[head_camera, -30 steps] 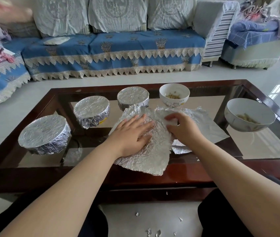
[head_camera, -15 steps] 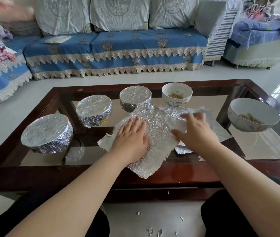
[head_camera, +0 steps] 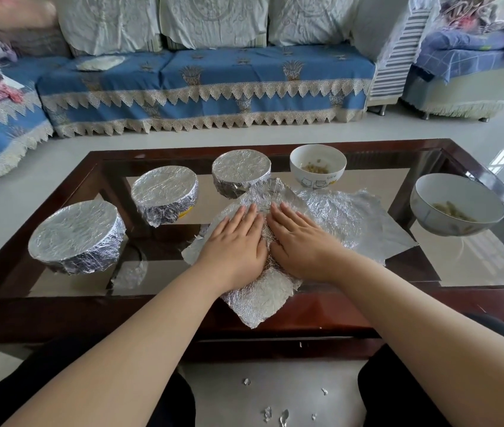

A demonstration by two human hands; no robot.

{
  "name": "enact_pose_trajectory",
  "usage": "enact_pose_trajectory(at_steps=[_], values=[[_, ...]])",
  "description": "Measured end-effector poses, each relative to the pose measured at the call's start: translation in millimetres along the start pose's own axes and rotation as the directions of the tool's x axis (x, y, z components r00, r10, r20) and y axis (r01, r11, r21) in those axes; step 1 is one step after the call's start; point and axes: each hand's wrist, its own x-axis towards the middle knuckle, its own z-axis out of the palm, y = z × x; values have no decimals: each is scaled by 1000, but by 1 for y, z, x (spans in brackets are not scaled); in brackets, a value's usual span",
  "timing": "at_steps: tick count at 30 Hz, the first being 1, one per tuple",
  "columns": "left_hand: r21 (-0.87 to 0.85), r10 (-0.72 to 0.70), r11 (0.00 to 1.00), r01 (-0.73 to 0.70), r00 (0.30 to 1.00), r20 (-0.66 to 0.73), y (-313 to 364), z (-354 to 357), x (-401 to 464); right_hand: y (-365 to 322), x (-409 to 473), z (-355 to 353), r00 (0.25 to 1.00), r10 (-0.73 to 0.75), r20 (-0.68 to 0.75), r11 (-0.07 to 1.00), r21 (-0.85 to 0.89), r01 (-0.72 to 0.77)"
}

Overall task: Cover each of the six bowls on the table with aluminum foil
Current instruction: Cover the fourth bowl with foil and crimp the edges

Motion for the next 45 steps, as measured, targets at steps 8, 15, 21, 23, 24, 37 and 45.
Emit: enact_pose_trajectory(at_steps=[8, 15, 21, 23, 24, 37, 45], values=[[-35, 15, 999, -17, 999, -38, 1, 2, 0, 1, 15, -9, 990, -20, -138, 1000, 2, 21], [-82, 28, 996, -31, 999, -40, -2, 1, -1, 3, 30, -3, 999, -38, -29, 998, 47, 39], [-109, 7, 994, -9, 1000, -14, -1, -2, 0, 6, 35, -3, 993, 9, -121, 955, 296, 27], [-97, 10, 995, -12, 1000, -27, -1, -1, 1, 7, 37, -4, 982, 110, -152, 869, 495, -21], [-89, 9, 996, -12, 999, -36, -1, 0, 1, 8, 38, -4, 973, 174, -155, 815, 577, -54], [-123, -6, 992, -3, 998, -70, 0, 0, -1, 20, 43, -1, 951, 294, -93, 673, 726, -137], [-159, -16, 987, 4, 997, -76, -1, 3, 2, 12, 8, -14, 986, 116, -119, 861, 506, -40]])
